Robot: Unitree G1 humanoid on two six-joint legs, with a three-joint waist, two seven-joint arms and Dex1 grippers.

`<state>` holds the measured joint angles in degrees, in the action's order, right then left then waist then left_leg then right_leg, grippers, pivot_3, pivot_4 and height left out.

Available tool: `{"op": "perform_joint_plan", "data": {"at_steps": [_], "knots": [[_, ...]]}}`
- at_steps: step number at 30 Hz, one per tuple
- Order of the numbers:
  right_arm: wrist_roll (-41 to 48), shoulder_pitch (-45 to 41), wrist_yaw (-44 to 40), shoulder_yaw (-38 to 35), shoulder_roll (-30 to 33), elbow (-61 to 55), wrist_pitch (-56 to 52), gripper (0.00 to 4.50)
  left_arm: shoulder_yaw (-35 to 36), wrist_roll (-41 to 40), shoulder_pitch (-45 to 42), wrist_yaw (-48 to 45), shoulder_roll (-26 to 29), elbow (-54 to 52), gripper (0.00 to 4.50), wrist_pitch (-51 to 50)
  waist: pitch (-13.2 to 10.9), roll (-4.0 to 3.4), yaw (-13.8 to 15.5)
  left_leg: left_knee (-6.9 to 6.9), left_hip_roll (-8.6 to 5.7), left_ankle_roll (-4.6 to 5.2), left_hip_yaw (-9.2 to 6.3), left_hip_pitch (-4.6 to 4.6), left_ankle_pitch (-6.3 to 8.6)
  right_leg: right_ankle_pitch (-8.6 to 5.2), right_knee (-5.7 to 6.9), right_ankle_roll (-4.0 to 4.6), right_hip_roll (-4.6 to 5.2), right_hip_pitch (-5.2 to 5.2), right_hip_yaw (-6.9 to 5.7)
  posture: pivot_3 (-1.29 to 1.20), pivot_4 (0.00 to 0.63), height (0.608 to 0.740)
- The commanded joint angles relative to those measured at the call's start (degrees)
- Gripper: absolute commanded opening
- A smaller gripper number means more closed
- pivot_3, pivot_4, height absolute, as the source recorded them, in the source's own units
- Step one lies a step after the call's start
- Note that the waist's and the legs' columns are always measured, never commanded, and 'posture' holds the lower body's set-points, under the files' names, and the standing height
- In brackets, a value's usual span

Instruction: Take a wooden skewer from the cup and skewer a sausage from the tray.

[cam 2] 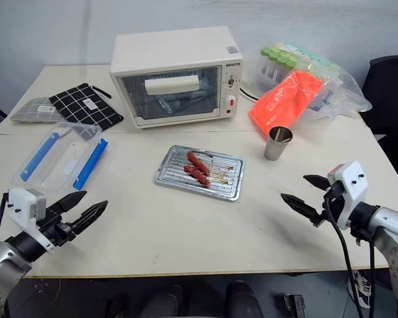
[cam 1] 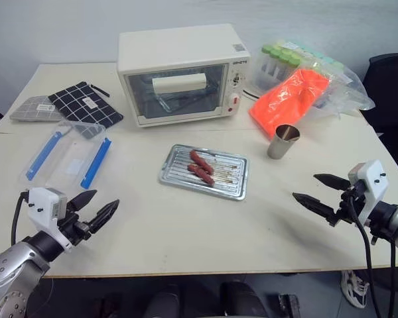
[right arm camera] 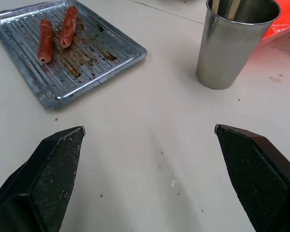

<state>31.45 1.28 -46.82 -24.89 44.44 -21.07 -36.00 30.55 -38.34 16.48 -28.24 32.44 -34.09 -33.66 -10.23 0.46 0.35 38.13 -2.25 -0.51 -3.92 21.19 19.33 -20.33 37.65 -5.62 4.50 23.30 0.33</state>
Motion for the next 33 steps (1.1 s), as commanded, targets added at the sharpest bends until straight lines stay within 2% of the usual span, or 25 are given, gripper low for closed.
{"op": "perform_joint_plan", "data": {"at_steps": [1, 13, 14, 16, 23, 28, 33], "knots": [[0.1, -0.4, -0.1, 0.4, 0.5, -0.6, 1.3, 4.5, -0.9, 1.7, 0.2, -0.6, 1.0, -1.8, 3.69, 1.8, 0.0, 0.0, 0.0, 0.0, 0.0, 0.0, 0.0, 0.0, 0.0, 0.0, 0.0, 0.0, 0.0, 0.0, 0.0, 0.0, 0.15, 0.74], [-0.2, -3.3, 0.8, 2.2, 0.6, 0.5, 1.2, 4.5, -0.4, -1.0, -2.1, 2.2, -0.3, -2.1, 3.69, 0.6, 0.0, 0.0, -0.2, 0.0, 0.01, 0.0, -0.01, -0.01, 0.0, 0.0, 0.02, 0.0, -0.01, 0.0, -0.01, 0.0, 0.15, 0.74], [0.5, -3.5, 0.8, 1.9, 0.5, 0.7, 0.4, 4.5, -0.4, -1.6, -2.4, 2.1, -0.4, -2.0, 4.05, 0.7, 0.0, 0.0, -0.2, 0.0, 0.01, 0.0, -0.01, -0.01, 0.0, 0.0, 0.02, 0.0, -0.01, 0.0, -0.01, 0.0, 0.15, 0.74], [1.1, -3.9, 0.7, 1.8, 0.5, 0.9, -0.2, 4.5, -0.6, -2.4, -2.8, 1.8, -0.4, -2.1, 4.47, 0.5, 0.0, 0.0, -0.2, 0.01, 0.01, 0.0, -0.01, 0.0, 0.0, 0.0, 0.02, 0.0, -0.01, 0.0, -0.01, 0.0, 0.15, 0.74], [-0.1, -5.6, 4.5, 2.5, -1.6, 1.2, 0.5, 4.5, -2.0, -2.2, -5.3, 2.5, 0.9, -1.6, 4.47, -0.4, 0.0, 0.0, -0.2, 0.02, 0.01, 0.0, -0.01, -0.01, 0.0, 0.0, 0.04, 0.0, -0.01, 0.0, -0.01, 0.0, 0.15, 0.74], [2.3, -9.6, 10.1, 0.6, -5.7, 0.9, -0.6, 4.5, -2.6, -8.6, -10.8, 1.3, 2.1, -1.2, 4.47, -4.3, 0.0, 0.0, -0.3, 0.04, 0.0, -0.01, -0.01, -0.01, 0.0, 0.0, 0.08, 0.0, -0.01, 0.01, -0.01, 0.0, 0.15, 0.74], [1.7, -15.3, 15.3, 2.3, -9.0, 3.5, -0.1, 4.5, -7.2, -13.7, -17.7, -4.1, 6.5, -0.4, 4.47, -7.9, 0.0, 0.0, -0.4, 0.06, -0.01, -0.01, -0.01, 0.0, -0.01, 0.0, 0.1, 0.0, 0.0, 0.02, -0.02, 0.0, 0.15, 0.74]]}}
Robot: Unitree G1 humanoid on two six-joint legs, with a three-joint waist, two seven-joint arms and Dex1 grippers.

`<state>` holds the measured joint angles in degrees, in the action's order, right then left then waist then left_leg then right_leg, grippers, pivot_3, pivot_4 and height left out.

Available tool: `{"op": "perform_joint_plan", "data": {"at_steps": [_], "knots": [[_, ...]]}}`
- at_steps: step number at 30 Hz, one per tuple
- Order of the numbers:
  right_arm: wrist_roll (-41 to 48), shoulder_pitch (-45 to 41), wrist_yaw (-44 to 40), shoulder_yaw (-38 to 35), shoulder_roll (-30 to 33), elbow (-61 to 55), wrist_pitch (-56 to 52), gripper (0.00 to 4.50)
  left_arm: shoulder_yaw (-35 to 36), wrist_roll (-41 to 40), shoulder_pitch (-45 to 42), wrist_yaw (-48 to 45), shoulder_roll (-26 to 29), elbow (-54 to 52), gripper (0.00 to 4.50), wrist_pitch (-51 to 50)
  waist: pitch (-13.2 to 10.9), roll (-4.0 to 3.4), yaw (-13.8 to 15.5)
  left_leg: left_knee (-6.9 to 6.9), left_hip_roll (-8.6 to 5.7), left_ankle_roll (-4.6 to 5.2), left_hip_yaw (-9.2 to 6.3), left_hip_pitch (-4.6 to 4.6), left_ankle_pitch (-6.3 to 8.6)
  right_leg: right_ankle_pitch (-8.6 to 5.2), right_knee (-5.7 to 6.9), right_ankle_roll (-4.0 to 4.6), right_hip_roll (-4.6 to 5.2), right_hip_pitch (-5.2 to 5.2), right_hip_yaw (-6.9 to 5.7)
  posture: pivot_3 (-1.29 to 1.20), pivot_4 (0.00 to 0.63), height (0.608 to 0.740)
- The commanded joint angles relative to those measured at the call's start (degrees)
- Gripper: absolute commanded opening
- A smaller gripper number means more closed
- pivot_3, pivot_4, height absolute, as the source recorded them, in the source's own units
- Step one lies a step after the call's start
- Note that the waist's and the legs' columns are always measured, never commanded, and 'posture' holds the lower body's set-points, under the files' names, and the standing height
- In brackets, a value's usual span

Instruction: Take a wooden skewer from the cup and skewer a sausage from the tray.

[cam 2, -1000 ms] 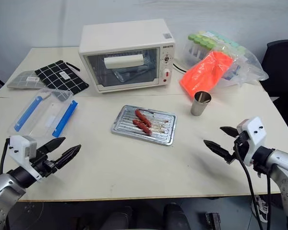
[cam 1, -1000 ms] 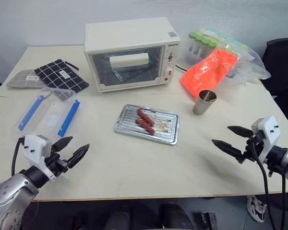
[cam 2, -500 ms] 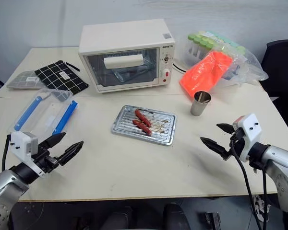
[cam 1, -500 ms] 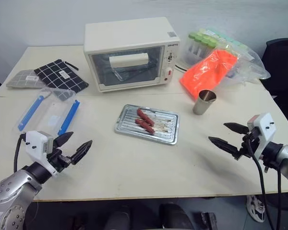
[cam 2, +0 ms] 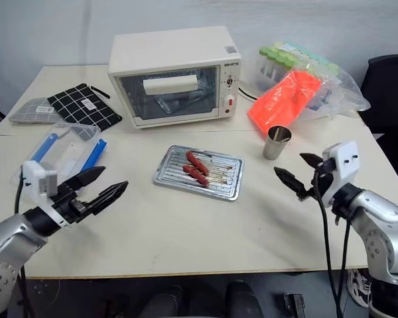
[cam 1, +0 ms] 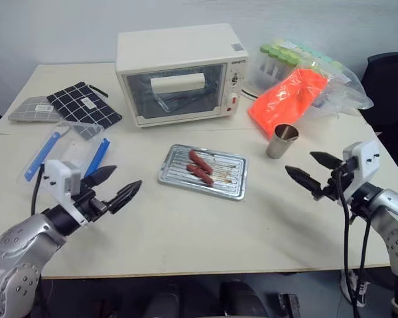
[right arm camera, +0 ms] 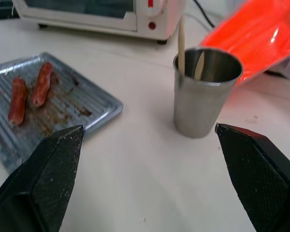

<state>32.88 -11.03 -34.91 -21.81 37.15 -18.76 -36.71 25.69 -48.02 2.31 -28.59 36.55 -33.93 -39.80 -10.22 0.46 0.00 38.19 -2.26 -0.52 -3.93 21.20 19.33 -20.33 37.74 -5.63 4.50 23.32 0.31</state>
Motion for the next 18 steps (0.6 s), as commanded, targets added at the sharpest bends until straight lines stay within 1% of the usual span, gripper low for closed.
{"op": "perform_joint_plan", "data": {"at_steps": [1, 4, 8, 11, 15, 16, 18], "knots": [[-0.1, -4.1, 4.4, -0.4, -2.5, 2.2, 1.1, 4.5, -3.5, -5.0, -5.3, -4.6, 3.0, -0.3, 4.47, -2.4, 0.0, 0.0, 0.0, 0.01, 0.0, 0.0, 0.0, -0.01, 0.0, 0.0, 0.0, 0.0, -0.01, 0.0, 0.0, 0.0, 0.15, 0.74], [-1.5, -7.3, 7.1, 0.5, -5.0, 5.9, 2.8, 4.5, -7.7, -6.1, -11.2, -6.4, 3.7, 1.1, 4.47, -3.8, 0.0, 0.0, -0.1, 0.01, 0.0, -0.01, -0.01, 0.0, -0.01, 0.0, 0.03, 0.0, -0.01, 0.02, -0.01, 0.0, 0.15, 0.74], [-2.6, -10.4, 8.5, 1.8, -7.9, 9.8, 5.2, 4.5, -12.2, -5.0, -16.5, -8.7, 3.4, 3.1, 4.47, -4.0, 0.0, -0.02, -0.2, 0.0, -0.01, -0.01, 0.01, 0.01, -0.01, 0.0, 0.11, 0.0, -0.02, 0.05, 0.0, 0.0, 0.15, 0.74], [-3.4, -12.4, 9.3, 2.5, -9.5, 11.9, 6.9, 3.98, -15.3, -3.1, -19.0, -10.1, 3.1, 4.6, 4.5, -3.1, 0.0, -0.02, -0.5, 0.0, 0.0, -0.03, 0.01, 0.02, -0.02, 0.0, 0.16, 0.0, -0.05, 0.07, 0.0, 0.0, 0.15, 0.74], [-4.0, -13.6, 9.3, 3.3, -10.0, 13.6, 8.4, 2.79, -17.3, -1.2, -20.6, -11.3, 2.3, 6.2, 4.5, -1.7, 0.0, -0.02, -0.7, -0.02, 0.01, -0.03, 0.01, 0.03, -0.03, 0.0, 0.22, 0.0, -0.06, 0.11, 0.0, 0.0, 0.15, 0.74], [-4.0, -13.9, 9.2, 3.5, -10.1, 13.9, 8.6, 2.59, -17.5, -1.0, -20.9, -11.5, 2.2, 6.5, 4.5, -1.6, 0.0, -0.02, -0.8, -0.02, 0.01, -0.03, 0.01, 0.04, -0.03, 0.0, 0.22, 0.0, -0.05, 0.1, 0.0, 0.0, 0.15, 0.74], [-4.3, -14.7, 9.0, 4.2, -10.3, 14.5, 8.8, 2.02, -17.7, -0.4, -21.6, -11.7, 1.8, 7.4, 4.5, -1.3, 0.0, -0.02, -0.8, -0.01, 0.01, -0.03, 0.01, 0.04, -0.03, 0.0, 0.2, 0.0, -0.05, 0.1, 0.0, 0.0, 0.15, 0.74]]}}
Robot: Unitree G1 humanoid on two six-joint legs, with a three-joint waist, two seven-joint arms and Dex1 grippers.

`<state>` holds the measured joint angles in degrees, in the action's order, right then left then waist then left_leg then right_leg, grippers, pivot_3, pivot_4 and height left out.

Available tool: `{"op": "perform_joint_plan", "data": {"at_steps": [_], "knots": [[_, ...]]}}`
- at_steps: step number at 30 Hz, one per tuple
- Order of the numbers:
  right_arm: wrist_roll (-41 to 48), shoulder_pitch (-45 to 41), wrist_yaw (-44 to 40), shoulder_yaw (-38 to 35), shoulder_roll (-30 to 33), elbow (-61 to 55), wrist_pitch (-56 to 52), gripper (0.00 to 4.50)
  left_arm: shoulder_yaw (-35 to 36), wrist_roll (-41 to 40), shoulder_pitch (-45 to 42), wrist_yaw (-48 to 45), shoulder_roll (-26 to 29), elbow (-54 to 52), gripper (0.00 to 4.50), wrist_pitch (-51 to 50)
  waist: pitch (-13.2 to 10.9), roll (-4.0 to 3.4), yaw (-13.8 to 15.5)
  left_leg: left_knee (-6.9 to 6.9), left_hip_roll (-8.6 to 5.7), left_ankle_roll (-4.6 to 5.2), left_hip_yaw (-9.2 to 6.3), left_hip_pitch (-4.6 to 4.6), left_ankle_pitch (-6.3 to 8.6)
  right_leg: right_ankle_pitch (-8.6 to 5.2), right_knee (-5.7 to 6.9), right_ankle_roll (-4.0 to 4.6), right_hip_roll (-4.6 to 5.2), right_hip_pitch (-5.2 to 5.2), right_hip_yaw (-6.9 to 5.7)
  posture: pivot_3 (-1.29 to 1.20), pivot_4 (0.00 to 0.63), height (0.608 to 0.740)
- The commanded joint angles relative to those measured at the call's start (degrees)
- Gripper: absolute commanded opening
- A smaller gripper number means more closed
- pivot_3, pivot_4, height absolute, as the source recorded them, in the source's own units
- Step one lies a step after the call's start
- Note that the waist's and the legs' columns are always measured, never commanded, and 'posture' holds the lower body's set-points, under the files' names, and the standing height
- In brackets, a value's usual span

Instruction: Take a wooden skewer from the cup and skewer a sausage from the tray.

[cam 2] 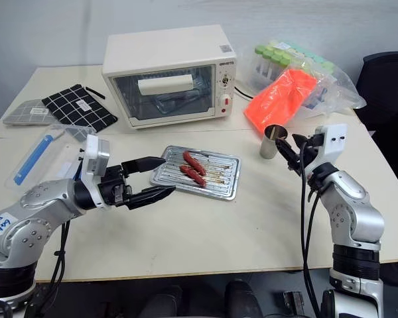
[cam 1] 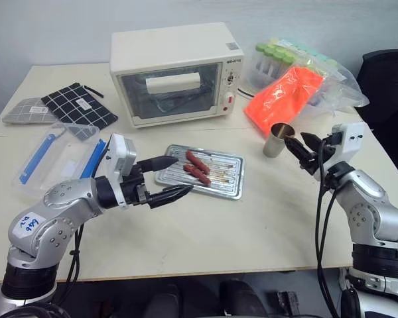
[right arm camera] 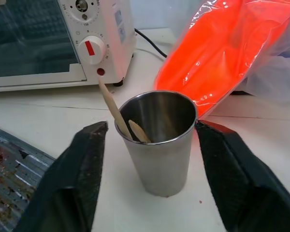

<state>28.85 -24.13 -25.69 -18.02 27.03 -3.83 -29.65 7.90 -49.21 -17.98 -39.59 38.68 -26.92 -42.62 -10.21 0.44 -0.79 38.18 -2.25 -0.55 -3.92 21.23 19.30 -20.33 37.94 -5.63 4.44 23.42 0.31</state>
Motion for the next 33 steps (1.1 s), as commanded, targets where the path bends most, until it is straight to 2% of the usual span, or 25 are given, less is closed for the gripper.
{"op": "perform_joint_plan", "data": {"at_steps": [1, 2, 8, 11, 12, 15, 20, 25, 31, 33], "knots": [[-0.3, -1.8, -0.4, 0.7, -0.2, -0.3, 1.8, 1.74, 0.1, 1.0, -1.5, -0.9, -0.4, 0.7, 4.5, 1.7, 0.0, 0.0, 0.0, 0.01, 0.0, 0.0, 0.0, 0.0, 0.0, 0.0, 0.0, 0.0, 0.0, 0.0, 0.0, 0.0, 0.15, 0.74], [-0.5, -2.0, -0.4, 1.1, -0.3, -0.1, 1.7, 1.58, 0.0, 1.2, -1.6, -1.0, -0.5, 0.9, 4.5, 1.9, 0.0, 0.0, -0.1, 0.01, 0.0, 0.0, 0.0, 0.0, 0.0, 0.0, 0.0, 0.0, 0.0, 0.0, 0.0, 0.0, 0.15, 0.74], [-0.9, -2.6, 0.0, 2.2, -1.4, 1.2, 2.2, 1.58, -0.4, 2.5, -2.7, -1.6, -1.1, 2.1, 4.5, 2.7, 0.0, 0.0, -0.4, 0.0, 0.0, 0.0, -0.01, 0.01, 0.0, 0.0, 0.01, 0.0, 0.01, 0.0, -0.01, 0.0, 0.15, 0.74], [-0.9, -3.2, -0.1, 2.3, -1.8, 1.8, 2.6, 1.04, -0.5, 2.9, -3.4, -1.8, -1.3, 2.4, 4.5, 2.7, 0.0, 0.0, -0.7, 0.0, 0.0, 0.0, -0.01, 0.01, 0.0, 0.0, 0.02, 0.0, 0.01, 0.0, -0.01, 0.0, 0.15, 0.74], [-0.8, -3.5, -0.1, 2.2, -1.8, 2.0, 2.7, 0.68, -0.5, 3.1, -3.7, -1.8, -1.4, 2.6, 4.5, 2.7, 0.0, 0.0, -0.7, 0.0, 0.01, 0.0, -0.01, 0.01, 0.0, 0.0, 0.03, 0.0, 0.0, 0.01, -0.01, 0.0, 0.15, 0.74], [-0.9, -4.1, -0.2, 2.0, -1.7, 2.4, 2.8, 0.07, -0.6, 3.5, -4.2, -2.1, -1.4, 2.9, 4.5, 2.9, 0.0, 0.0, -0.8, 0.0, 0.01, 0.0, -0.01, 0.01, 0.0, 0.0, 0.04, 0.0, 0.0, 0.01, -0.01, 0.0, 0.15, 0.74], [0.0, -5.5, -0.2, 0.9, -0.6, 1.9, 1.7, 0.07, -0.8, 4.2, -5.4, -2.4, -1.8, 3.8, 4.5, 3.1, 0.0, 0.0, -0.8, -0.01, 0.01, -0.01, -0.01, 0.01, 0.0, 0.0, 0.05, 0.0, 0.0, 0.02, -0.01, 0.0, 0.15, 0.74], [2.9, -7.8, 0.1, -0.6, 3.4, -3.3, -4.5, 0.07, -1.6, 5.0, -6.5, -3.4, -2.2, 4.7, 4.5, 3.7, 0.0, -0.01, -0.7, 0.01, -0.01, 0.0, -0.02, 0.05, 0.0, 0.0, 0.04, 0.0, 0.02, 0.03, -0.01, 0.0, 0.15, 0.74], [10.4, -11.2, -2.8, -3.4, 13.2, -9.6, -16.6, 0.07, -2.5, 5.6, -7.7, -5.2, -2.5, 5.5, 4.5, 4.5, 0.0, -0.03, -0.7, 0.01, 0.0, 0.01, -0.03, 0.1, -0.01, 0.0, 0.01, 0.0, 0.03, 0.06, -0.04, 0.0, 0.15, 0.74], [15.5, -14.1, -2.9, -5.4, 15.8, -9.5, -22.8, 0.07, -2.7, 5.8, -8.1, -6.0, -2.5, 5.7, 4.5, 5.0, 0.0, -0.03, -0.7, 0.02, 0.0, 0.01, -0.03, 0.1, -0.01, 0.0, -0.01, -0.01, 0.03, 0.04, -0.03, 0.0, 0.15, 0.74]]}}
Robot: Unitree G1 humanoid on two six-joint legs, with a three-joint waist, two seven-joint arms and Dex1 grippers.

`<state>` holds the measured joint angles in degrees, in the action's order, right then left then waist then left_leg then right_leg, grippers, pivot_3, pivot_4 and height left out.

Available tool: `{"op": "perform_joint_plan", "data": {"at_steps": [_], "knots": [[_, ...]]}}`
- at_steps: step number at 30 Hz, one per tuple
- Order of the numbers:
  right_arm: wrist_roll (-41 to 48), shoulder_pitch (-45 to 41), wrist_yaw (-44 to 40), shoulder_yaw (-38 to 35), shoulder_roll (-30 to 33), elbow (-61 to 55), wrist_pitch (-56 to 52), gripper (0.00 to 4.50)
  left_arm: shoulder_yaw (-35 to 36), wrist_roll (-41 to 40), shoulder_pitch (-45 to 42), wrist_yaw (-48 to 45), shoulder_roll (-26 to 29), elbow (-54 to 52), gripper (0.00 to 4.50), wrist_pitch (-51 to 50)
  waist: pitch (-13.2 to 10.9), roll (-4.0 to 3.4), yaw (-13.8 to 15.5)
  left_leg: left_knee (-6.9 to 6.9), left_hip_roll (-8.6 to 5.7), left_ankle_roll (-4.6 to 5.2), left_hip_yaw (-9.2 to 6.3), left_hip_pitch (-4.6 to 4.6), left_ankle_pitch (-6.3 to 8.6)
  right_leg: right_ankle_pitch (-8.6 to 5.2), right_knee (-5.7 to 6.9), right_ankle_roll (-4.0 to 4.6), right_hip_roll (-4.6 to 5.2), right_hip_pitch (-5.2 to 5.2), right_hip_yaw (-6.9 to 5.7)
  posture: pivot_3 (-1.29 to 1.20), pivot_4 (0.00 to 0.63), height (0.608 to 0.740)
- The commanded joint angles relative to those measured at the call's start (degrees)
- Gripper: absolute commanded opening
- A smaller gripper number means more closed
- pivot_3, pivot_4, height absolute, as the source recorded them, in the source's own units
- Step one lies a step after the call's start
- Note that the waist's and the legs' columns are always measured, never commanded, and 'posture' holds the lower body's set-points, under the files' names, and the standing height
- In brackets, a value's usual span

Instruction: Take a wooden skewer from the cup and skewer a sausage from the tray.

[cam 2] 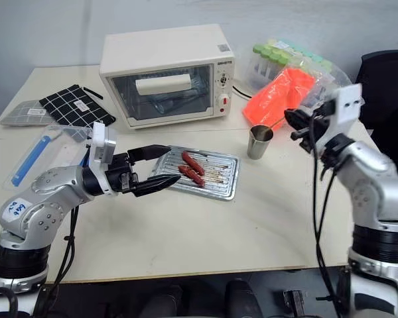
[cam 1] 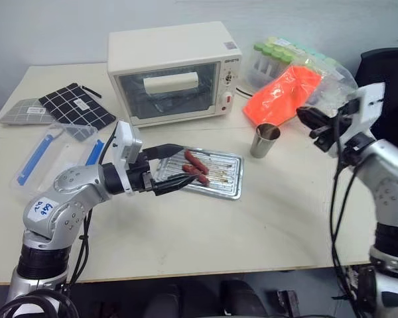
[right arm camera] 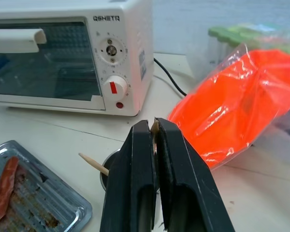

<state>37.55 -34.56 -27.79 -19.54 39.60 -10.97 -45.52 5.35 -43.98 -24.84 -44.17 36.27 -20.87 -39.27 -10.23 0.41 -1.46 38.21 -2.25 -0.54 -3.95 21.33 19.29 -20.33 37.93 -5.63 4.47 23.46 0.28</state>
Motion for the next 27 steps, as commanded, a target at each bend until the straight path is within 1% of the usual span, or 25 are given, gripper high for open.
{"op": "perform_joint_plan", "data": {"at_steps": [1, 2, 3, 4, 5, 7, 9, 11, 14, 17, 23, 25, 26, 27], "knots": [[9.5, -5.1, -0.6, -4.9, 3.9, -2.2, -9.8, 0.07, -0.1, 0.7, -1.5, -1.7, -0.1, -0.3, 4.5, 1.9, 0.0, 0.0, 0.0, -0.01, -0.01, 0.0, 0.0, 0.0, 0.0, 0.0, -0.01, 0.0, 0.0, 0.01, 0.0, 0.0, 0.15, 0.74], [12.6, -6.6, -0.3, -6.0, 4.2, -1.7, -12.9, 0.07, -0.1, 0.6, -1.7, -1.7, -0.2, -0.2, 4.5, 2.0, 0.0, 0.0, 0.0, -0.01, 0.01, 0.0, 0.0, 0.0, 0.0, 0.0, -0.01, 0.0, -0.01, 0.0, -0.01, 0.0, 0.15, 0.74], [17.9, -9.1, 1.4, -7.5, 3.7, -0.6, -17.4, 0.07, -0.1, 0.5, -2.2, -1.8, -0.5, -0.2, 4.5, 2.1, 0.0, 0.0, -0.1, -0.01, 0.03, 0.0, 0.0, -0.01, 0.0, 0.0, 0.0, 0.0, -0.02, 0.0, -0.01, 0.0, 0.15, 0.74], [24.8, -12.0, 3.2, -9.1, 2.9, 1.4, -22.4, 0.07, -0.1, 0.6, -2.9, -1.7, -0.8, -0.2, 4.5, 2.4, 0.0, 0.0, -0.2, -0.04, 0.03, 0.0, 0.01, 0.0, 0.0, 0.0, 0.02, 0.0, -0.02, 0.0, 0.0, 0.0, 0.15, 0.74], [29.5, -14.0, 4.8, -10.3, 2.3, 3.0, -26.0, 0.07, -0.2, 0.6, -3.4, -1.7, -1.1, -0.3, 4.5, 2.6, 0.0, 0.01, -0.2, -0.03, 0.03, 0.0, 0.02, 0.0, 0.0, 0.0, 0.04, 0.0, -0.02, 0.01, 0.02, 0.0, 0.15, 0.74], [41.9, -16.3, 10.6, -11.1, 0.8, 7.2, -30.6, 0.07, -0.1, 0.2, -4.9, -1.1, -2.3, -0.4, 4.5, 2.7, 0.0, 0.01, -0.1, -0.03, 0.05, 0.0, 0.01, 0.0, 0.0, 0.0, 0.04, 0.0, -0.02, 0.0, -0.01, 0.0, 0.15, 0.74], [51.6, -16.4, 17.5, -10.4, -0.2, 9.2, -30.5, 0.07, 0.1, -1.0, -6.5, 0.0, -3.8, -0.4, 4.5, 2.1, 0.0, 0.02, -0.1, 0.0, 0.06, 0.0, -0.03, 0.01, 0.0, 0.0, 0.02, 0.0, -0.01, -0.04, -0.06, 0.0, 0.15, 0.74], [62.2, -15.0, 25.5, -7.8, -1.0, 9.7, -27.2, 0.07, 0.3, -1.8, -7.8, 0.7, -5.2, -0.2, 4.5, 1.6, 0.0, 0.02, 0.1, 0.07, 0.03, 0.02, -0.04, 0.08, 0.0, 0.01, 0.01, -0.01, 0.03, -0.05, -0.11, 0.0, 0.15, 0.74], [72.5, -12.1, 32.0, -3.8, -0.5, 7.5, -23.3, 0.07, -0.4, -0.9, -9.2, 1.3, -6.7, 0.5, 4.5, 2.4, 0.0, 0.02, 0.1, 0.19, 0.03, 0.04, -0.09, 0.19, 0.0, 0.02, 0.0, -0.04, 0.05, -0.04, -0.18, 0.0, 0.15, 0.74], [75.4, -11.1, 34.1, -2.8, -1.7, 6.0, -21.0, 0.07, -1.1, -0.1, -10.6, 1.6, -8.4, 1.4, 4.5, 3.1, 0.0, 0.02, 0.0, 0.25, 0.03, 0.05, -0.08, 0.23, 0.0, 0.03, 0.02, -0.05, 0.03, -0.04, -0.18, 0.0, 0.15, 0.74], [75.4, -9.5, 34.4, -1.8, -3.3, 3.1, -19.3, 0.07, -2.0, 0.6, -13.1, 2.2, -11.9, 3.5, 4.5, 4.6, 0.0, 0.02, 0.0, 0.27, 0.04, 0.06, -0.08, 0.23, 0.0, 0.03, 0.03, -0.06, 0.0, -0.04, -0.18, 0.0, 0.15, 0.74], [75.4, -9.4, 34.5, -2.0, -4.7, 2.5, -18.6, 0.0, -2.2, 0.9, -13.4, 2.3, -13.0, 4.4, 4.12, 5.3, 0.0, 0.02, 0.0, 0.28, 0.04, 0.06, -0.08, 0.23, 0.01, 0.03, 0.03, -0.06, 0.0, -0.04, -0.17, 0.0, 0.15, 0.74], [75.4, -9.3, 34.4, -2.0, -5.2, 2.0, -18.4, 0.0, -2.4, 1.4, -13.5, 2.2, -13.5, 4.8, 4.0, 5.8, 0.0, 0.02, 0.0, 0.28, 0.05, 0.06, -0.08, 0.23, 0.01, 0.03, 0.03, -0.06, -0.01, -0.04, -0.18, 0.0, 0.15, 0.74], [75.4, -9.1, 34.4, -1.9, -5.5, 1.4, -18.3, 0.0, -2.5, 1.8, -13.6, 2.2, -13.9, 5.2, 3.76, 6.2, 0.0, 0.02, 0.0, 0.28, 0.05, 0.06, -0.08, 0.23, 0.01, 0.03, 0.03, -0.06, -0.01, -0.03, -0.18, 0.0, 0.15, 0.74]]}}
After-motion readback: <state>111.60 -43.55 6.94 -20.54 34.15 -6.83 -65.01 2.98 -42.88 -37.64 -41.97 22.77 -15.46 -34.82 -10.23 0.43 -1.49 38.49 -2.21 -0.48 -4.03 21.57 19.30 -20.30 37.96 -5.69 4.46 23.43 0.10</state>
